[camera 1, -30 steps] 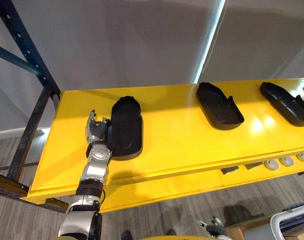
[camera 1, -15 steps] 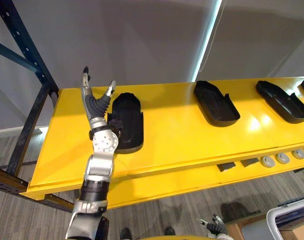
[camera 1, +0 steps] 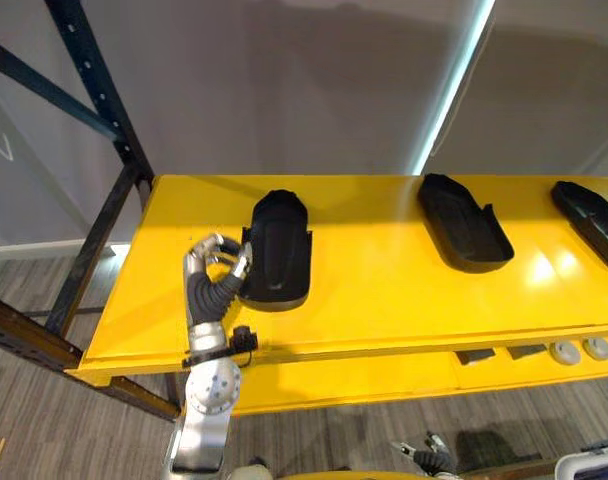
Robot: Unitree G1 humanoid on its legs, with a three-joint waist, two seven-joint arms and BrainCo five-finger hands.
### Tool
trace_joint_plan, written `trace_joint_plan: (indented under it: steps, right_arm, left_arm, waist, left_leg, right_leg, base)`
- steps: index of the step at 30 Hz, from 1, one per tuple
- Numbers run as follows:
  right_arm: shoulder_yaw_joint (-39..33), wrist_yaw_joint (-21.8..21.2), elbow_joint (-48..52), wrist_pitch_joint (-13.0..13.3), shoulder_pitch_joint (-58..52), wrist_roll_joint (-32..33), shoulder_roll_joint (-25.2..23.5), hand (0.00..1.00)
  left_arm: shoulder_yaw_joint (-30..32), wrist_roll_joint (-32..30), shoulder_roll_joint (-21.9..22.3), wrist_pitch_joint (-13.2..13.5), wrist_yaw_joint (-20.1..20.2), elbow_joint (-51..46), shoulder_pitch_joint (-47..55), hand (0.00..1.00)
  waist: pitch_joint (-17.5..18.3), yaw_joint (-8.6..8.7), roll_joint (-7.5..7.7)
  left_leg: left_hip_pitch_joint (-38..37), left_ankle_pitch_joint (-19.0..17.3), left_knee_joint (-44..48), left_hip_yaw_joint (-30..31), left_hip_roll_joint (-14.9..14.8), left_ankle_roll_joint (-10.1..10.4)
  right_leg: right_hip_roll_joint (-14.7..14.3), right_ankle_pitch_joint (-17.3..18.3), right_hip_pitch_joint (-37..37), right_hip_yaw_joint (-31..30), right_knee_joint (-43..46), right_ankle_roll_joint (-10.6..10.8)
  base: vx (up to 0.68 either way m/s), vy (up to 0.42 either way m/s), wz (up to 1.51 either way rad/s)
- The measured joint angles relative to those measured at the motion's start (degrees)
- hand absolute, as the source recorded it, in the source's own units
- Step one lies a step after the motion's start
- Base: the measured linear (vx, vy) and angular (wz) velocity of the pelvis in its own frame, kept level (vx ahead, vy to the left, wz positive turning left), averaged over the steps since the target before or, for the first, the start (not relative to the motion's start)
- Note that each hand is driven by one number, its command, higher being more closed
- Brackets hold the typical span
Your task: Walk over and take plastic housings, then place them on the shelf
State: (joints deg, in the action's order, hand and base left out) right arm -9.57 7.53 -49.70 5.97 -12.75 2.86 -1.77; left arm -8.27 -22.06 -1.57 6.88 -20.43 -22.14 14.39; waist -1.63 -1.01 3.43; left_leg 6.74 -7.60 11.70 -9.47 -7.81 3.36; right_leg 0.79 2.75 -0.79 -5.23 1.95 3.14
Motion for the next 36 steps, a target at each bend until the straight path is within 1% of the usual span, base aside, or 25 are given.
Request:
trace_joint_plan:
  steps: [3, 6, 9, 12, 14, 17, 23, 29, 32, 34, 36]
  right_arm:
    - [1.5, 0.0, 1.2, -0.2, -0.3, -0.1, 0.1, 0.0]
    - [1.7, 0.0, 1.7, -0.3, -0.6, 0.0, 0.1, 0.0]
    - [1.9, 0.0, 1.7, -0.3, -0.7, 0.0, 0.1, 0.0]
    - [2.9, 0.1, 1.9, -0.3, -0.8, 0.0, 0.1, 0.0]
    - [3.1, 0.0, 2.2, -0.8, -0.8, 0.0, 0.1, 0.0]
    - [3.4, 0.0, 2.4, -1.4, -0.9, 0.0, 0.1, 0.0]
    - [3.3, 0.0, 2.6, -1.6, -1.1, -0.1, 0.1, 0.0]
    - [2.9, 0.0, 3.3, -1.9, -1.1, -0.1, 0.1, 0.0]
    - [2.6, 0.1, 3.2, -2.0, -1.2, -0.1, 0.1, 0.0]
    - [2.2, 0.1, 3.2, -2.0, -1.1, -0.1, 0.1, 0.0]
    - [1.6, 0.0, 3.0, -2.0, -1.1, -0.1, 0.1, 0.0]
  left_arm:
    - [-0.4, 0.1, 1.0, 0.1, 2.7, 2.9, 1.0, 1.0]
    - [-0.9, 0.1, 1.5, 0.0, 4.2, 6.3, 1.0, 1.0]
    - [-1.1, 0.0, 1.5, -0.1, 5.3, 7.8, 1.0, 1.0]
    - [-2.9, -0.1, 1.5, -0.1, 5.7, 9.0, 0.7, 1.0]
    - [-3.6, -0.1, 1.5, -0.1, 6.7, 10.0, 0.6, 1.0]
    - [-3.9, -0.2, 1.5, -0.4, 6.7, 12.0, -0.1, 1.0]
    - [-5.3, -1.2, 1.5, -1.3, 6.7, 16.3, -3.8, 1.0]
    - [-5.2, -2.4, 1.5, -1.4, 5.8, 21.9, -9.1, 1.0]
    - [-5.2, -2.9, 1.5, -1.4, 5.2, 24.7, -11.4, 1.0]
    - [-5.2, -3.0, 1.5, -1.3, 5.2, 26.5, -12.8, 1.0]
    - [-5.2, -3.0, 1.4, -1.3, 5.1, 27.7, -13.6, 1.0]
  waist:
    - [0.0, 0.01, -0.02]
    - [0.0, 0.01, 0.03]
    - [0.1, 0.06, 0.25]
    - [0.2, 0.07, 0.51]
    - [0.2, 0.08, 0.52]
    - [0.4, 0.08, 0.77]
    - [0.6, 0.15, 1.19]
    - [0.9, 0.15, 0.66]
    - [1.2, 0.21, 0.27]
    - [1.7, 0.28, -0.23]
    - [1.9, 0.32, -0.33]
  left_leg:
    - [0.7, -1.1, 1.9, 0.2, -0.2, -0.1]
    - [1.5, -2.1, 3.7, 0.1, -0.8, -0.1]
    - [2.2, -2.5, 5.0, -0.1, -1.2, -0.1]
    - [3.1, -2.5, 5.5, -0.4, -1.4, -0.1]
    - [3.3, -2.6, 6.0, -0.6, -1.6, -0.3]
    - [3.4, -3.2, 6.7, -1.0, -1.7, -0.5]
    - [3.4, -3.6, 6.8, -1.3, -1.7, -0.4]
    - [1.3, -2.0, 3.8, -2.0, -1.0, 0.0]
    - [-0.2, -0.1, 0.6, -2.2, -0.2, 0.0]
    - [-0.9, 1.9, -2.4, -2.5, 0.3, 0.1]
    - [-2.2, 3.1, -4.7, -2.5, 0.6, 0.2]
  right_leg:
    - [0.0, 0.0, 0.0, 0.3, 0.5, 0.0]
    - [-0.3, 0.0, 0.2, 0.3, 0.9, 0.0]
    - [-0.6, 0.2, 0.3, 0.3, 0.9, -0.2]
    - [-0.7, 0.4, 1.1, 0.5, 1.0, -0.2]
    - [-0.8, 0.4, 1.1, 0.4, 1.0, -0.1]
    - [-0.8, 0.4, 1.1, 0.1, 1.0, -0.1]
    - [-0.7, 0.5, 1.2, -0.1, 0.9, 0.0]
    - [-0.2, 0.5, 1.2, -0.9, 1.0, 0.0]
    - [0.2, 0.5, 1.4, -0.9, 1.0, 0.0]
    - [0.4, 0.4, 2.2, -1.0, 1.0, 0.0]
    - [0.4, 0.4, 2.1, -1.0, 1.0, 0.0]
  base:
    - [0.0, 0.0, 0.0]
    - [0.0, 0.0, 0.0]
    - [-0.02, 0.002, -0.02]
    - [0.0, -0.002, -0.01]
    - [0.0, 0.003, -0.04]
    - [0.02, 0.013, -0.07]
    - [0.01, 0.006, -0.02]
    - [0.01, -0.007, -0.06]
    - [0.01, -0.023, 0.01]
    - [-0.01, -0.042, -0.01]
    - [-0.01, -0.038, 0.01]
